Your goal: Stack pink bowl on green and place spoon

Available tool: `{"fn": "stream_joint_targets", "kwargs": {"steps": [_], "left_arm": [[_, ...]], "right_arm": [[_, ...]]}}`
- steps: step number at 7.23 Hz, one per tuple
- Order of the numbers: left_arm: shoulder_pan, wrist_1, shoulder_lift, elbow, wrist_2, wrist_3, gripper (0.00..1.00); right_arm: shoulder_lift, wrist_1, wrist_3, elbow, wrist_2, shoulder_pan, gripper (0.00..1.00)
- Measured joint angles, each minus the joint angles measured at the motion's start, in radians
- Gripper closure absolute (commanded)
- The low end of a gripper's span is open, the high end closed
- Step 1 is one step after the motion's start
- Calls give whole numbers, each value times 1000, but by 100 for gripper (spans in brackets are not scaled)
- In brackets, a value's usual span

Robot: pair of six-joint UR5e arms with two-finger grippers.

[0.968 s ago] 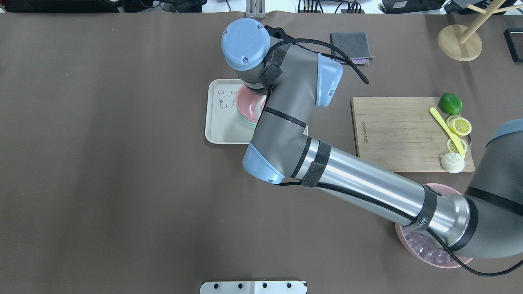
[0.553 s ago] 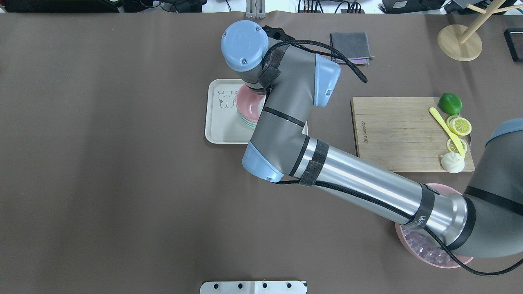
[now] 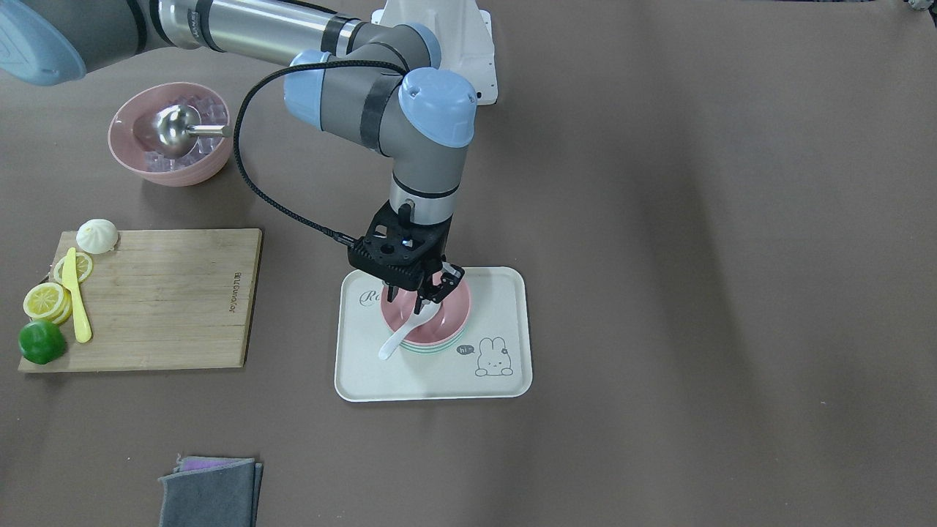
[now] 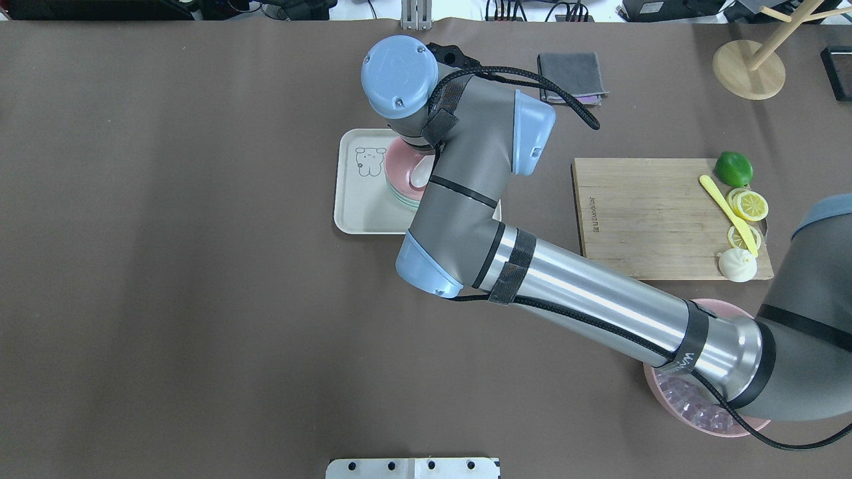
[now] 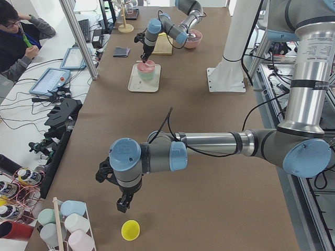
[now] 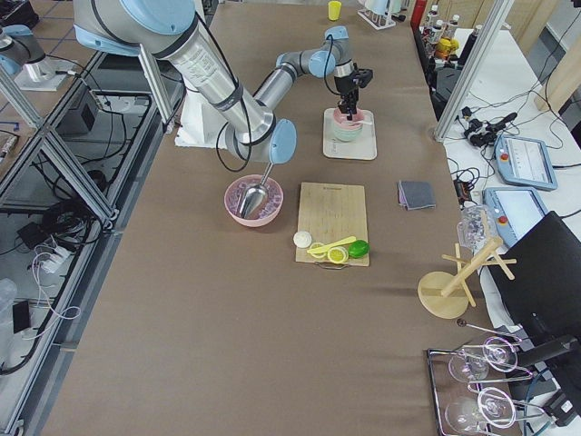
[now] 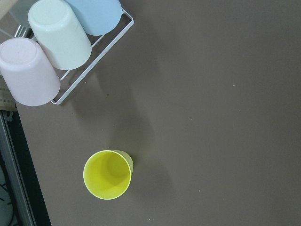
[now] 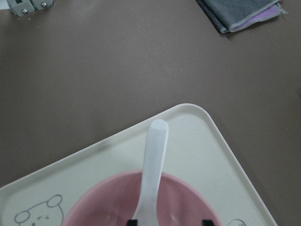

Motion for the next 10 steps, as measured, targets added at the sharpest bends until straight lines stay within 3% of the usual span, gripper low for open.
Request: {"fn": "stream_joint_targets", "kwargs": {"steps": [3,5,8,10], "left_arm": [[0,1,0,4,0,-1,2],[1,8,-1,1,-10,-47,2],[57,-31,19,-40,-82,-391,2],[125,-164,56,-53,-85,-541,2]], "right_arm": [[0,-1,-81,15,0,24,0],[-41,9,-255,36,78,97,0],[-267,71,-574,194,257,252,0],[-403,78,-752,282,373,365,0]]}}
